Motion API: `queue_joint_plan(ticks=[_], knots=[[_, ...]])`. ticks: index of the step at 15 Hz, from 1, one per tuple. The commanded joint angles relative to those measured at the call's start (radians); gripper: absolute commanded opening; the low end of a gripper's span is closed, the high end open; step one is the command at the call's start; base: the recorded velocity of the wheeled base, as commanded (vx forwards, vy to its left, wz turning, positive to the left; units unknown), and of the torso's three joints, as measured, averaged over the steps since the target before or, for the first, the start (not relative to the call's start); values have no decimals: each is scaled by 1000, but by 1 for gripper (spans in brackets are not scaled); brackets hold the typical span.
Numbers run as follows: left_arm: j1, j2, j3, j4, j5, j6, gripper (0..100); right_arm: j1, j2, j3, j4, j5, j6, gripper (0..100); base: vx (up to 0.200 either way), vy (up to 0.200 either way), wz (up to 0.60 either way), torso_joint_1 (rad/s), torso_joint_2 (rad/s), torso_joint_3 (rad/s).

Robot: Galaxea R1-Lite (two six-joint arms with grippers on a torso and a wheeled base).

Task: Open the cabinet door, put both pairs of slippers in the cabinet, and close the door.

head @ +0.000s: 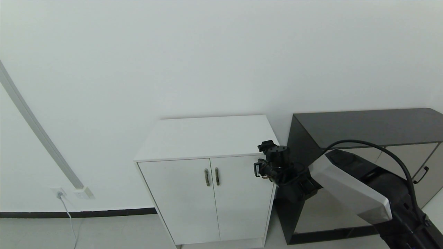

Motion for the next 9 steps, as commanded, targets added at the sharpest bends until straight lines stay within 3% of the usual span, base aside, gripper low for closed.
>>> queue_joint_plan(ticks=[1,4,9], knots=[[0,0,0,0,0,-1,0,0,2,-5,-2,0,0,0,0,0,0,0,0,0],[0,1,0,0,0,-1,0,0,1,6,-5,-3,0,0,0,0,0,0,0,0],[0,1,0,0,0,-1,0,5,-105,199,-92,-12,0,0,0,0,0,0,0,0]])
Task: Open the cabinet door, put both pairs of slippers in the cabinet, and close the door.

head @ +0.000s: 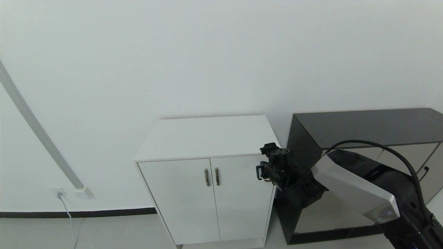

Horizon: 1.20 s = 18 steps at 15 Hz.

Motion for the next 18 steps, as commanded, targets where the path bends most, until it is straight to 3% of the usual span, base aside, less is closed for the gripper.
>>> queue_joint_plan(ticks=[1,4,10,18], knots=[[0,1,0,0,0,0,0,0,-98,135,-53,-6,4,0,0,0,0,0,0,0],[0,1,0,0,0,1,0,-9,-198,367,-191,-24,4,0,0,0,0,0,0,0],[0,1,0,0,2,-2,0,-88,-403,720,-332,-49,-2,0,0,0,0,0,0,0],[0,1,0,0,0,0,0,-241,-693,1066,-346,-54,-17,0,0,0,0,0,0,0]])
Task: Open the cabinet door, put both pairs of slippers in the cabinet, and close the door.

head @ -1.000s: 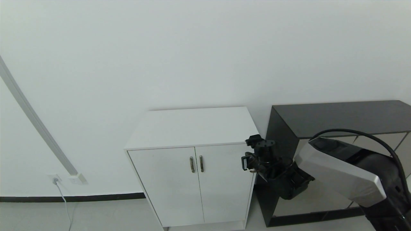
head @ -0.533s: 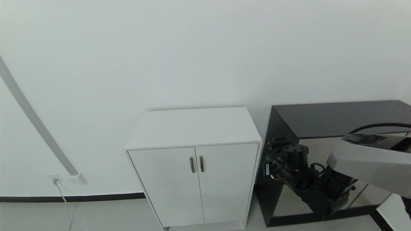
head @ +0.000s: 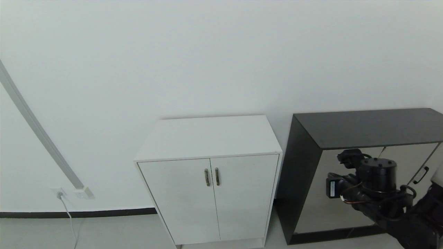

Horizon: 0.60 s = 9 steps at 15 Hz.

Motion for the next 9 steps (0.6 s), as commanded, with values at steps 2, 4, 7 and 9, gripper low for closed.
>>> queue_joint_plan(ticks=[2,4,7,9], knots=[[0,1,0,0,0,0,0,-64,-98,126,-45,0,-8,0,0,0,0,0,0,0],[0,1,0,0,1,-1,0,-91,-102,218,-146,0,-15,0,0,0,0,0,0,0],[0,1,0,0,0,0,0,-107,-102,319,-261,7,-32,0,0,0,0,0,0,0],[0,0,0,0,0,-1,0,-114,-111,396,-347,7,-54,0,0,0,0,0,0,0]])
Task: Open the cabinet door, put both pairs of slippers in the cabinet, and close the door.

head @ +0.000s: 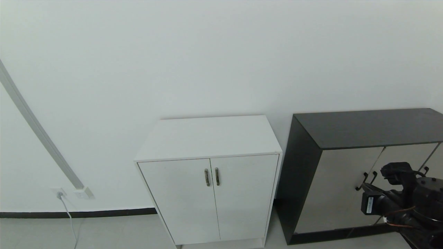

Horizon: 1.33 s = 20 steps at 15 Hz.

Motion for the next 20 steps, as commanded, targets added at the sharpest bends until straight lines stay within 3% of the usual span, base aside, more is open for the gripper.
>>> queue_joint_plan(ticks=[1,6,16,20], knots=[[0,1,0,0,1,1,0,-12,-17,68,-41,1,-17,0,0,0,0,0,0,0],[0,1,0,0,-1,-1,0,-41,-202,68,44,33,-34,0,0,0,0,0,0,0],[0,1,0,0,1,-1,0,-41,-914,68,794,108,-31,0,0,0,0,0,0,0],[0,1,0,0,1,-1,0,-41,-1107,68,998,140,-31,0,0,0,0,0,0,0]])
